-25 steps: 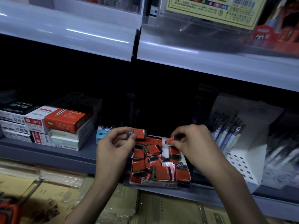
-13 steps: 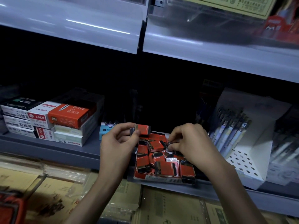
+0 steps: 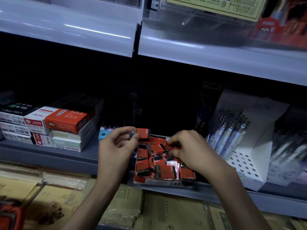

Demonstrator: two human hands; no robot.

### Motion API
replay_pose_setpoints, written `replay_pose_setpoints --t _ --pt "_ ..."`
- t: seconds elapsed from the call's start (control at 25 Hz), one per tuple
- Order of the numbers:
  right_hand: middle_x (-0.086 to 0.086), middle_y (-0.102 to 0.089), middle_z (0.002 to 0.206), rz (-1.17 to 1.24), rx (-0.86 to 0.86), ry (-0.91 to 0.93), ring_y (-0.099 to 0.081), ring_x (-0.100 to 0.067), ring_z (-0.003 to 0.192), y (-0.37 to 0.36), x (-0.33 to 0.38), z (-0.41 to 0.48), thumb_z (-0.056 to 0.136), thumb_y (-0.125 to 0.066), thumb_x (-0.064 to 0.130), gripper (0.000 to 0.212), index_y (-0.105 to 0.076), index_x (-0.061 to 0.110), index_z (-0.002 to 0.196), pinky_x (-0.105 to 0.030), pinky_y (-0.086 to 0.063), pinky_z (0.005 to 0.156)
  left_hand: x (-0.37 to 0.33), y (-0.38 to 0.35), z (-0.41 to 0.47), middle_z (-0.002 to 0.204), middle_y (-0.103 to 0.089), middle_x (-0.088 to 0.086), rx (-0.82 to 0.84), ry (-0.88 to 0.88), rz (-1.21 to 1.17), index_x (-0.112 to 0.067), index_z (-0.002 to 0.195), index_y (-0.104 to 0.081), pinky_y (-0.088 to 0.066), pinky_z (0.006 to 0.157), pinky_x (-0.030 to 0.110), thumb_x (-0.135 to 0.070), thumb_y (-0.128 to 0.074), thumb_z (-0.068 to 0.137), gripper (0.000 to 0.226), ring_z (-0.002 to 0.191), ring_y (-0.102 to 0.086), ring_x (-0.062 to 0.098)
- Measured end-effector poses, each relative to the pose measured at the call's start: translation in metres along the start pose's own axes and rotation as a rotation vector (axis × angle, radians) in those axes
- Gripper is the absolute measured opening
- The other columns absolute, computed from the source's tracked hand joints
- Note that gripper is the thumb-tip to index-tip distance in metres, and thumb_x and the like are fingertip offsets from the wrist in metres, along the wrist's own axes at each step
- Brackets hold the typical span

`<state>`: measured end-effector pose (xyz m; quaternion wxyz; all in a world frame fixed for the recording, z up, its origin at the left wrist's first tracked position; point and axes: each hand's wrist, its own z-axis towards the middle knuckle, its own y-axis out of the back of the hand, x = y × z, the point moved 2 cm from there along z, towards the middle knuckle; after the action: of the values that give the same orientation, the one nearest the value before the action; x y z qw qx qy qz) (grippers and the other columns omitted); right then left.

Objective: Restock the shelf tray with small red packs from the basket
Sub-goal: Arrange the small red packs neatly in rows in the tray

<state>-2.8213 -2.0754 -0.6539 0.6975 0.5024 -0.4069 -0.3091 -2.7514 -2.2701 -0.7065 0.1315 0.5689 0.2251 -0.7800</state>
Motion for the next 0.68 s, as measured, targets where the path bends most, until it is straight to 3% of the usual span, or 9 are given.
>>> replay_pose_setpoints --t 0.24,0.44,0.6,0.68 --pt "-0.001 -0.073 0.106 -0.093 0.031 0.052 -0.069 -0.020 0.091 0.003 0.004 0.001 0.095 -0.071 0.022 0.020 -0.076 0.021 0.115 -0.033 -0.055 0.075 0.001 -0.001 0.000 0.090 -0.077 0.010 0.001 0.006 -0.004 -0.016 0.107 -0.075 -0.063 0.073 0.033 -0.012 -0.077 0.089 0.018 0.089 -0.073 0.036" --pt "-0.001 -0.074 0.108 -0.130 0.000 0.055 -0.070 -0.022 0.098 0.002 0.008 0.002 0.090 -0.076 0.016 0.021 -0.078 0.021 0.110 -0.040 -0.059 0.084 0.002 0.001 0.001 0.089 -0.078 0.008 0.003 0.008 -0.006 -0.016 0.106 -0.075 -0.063 0.074 0.033 -0.011 -0.077 0.089 0.018 0.089 -0.073 0.036" --pt "0.009 -0.074 0.099 0.067 0.029 -0.020 -0.068 -0.006 0.089 0.007 0.002 0.001 0.091 -0.076 0.025 0.014 -0.079 0.025 0.105 -0.035 -0.059 0.085 -0.003 0.001 0.002 0.092 -0.078 0.012 0.024 0.001 -0.022 -0.014 0.106 -0.076 -0.064 0.075 0.030 -0.011 -0.079 0.087 0.020 0.088 -0.075 0.033" --pt "0.016 -0.074 0.098 0.208 -0.075 -0.029 -0.066 0.001 0.089 0.018 0.005 -0.002 0.094 -0.072 0.031 0.013 -0.078 0.030 0.105 -0.026 -0.057 0.084 -0.008 0.001 0.002 0.093 -0.078 0.012 0.045 -0.016 -0.033 -0.013 0.107 -0.077 -0.063 0.076 0.026 -0.012 -0.080 0.085 0.022 0.089 -0.076 0.030"
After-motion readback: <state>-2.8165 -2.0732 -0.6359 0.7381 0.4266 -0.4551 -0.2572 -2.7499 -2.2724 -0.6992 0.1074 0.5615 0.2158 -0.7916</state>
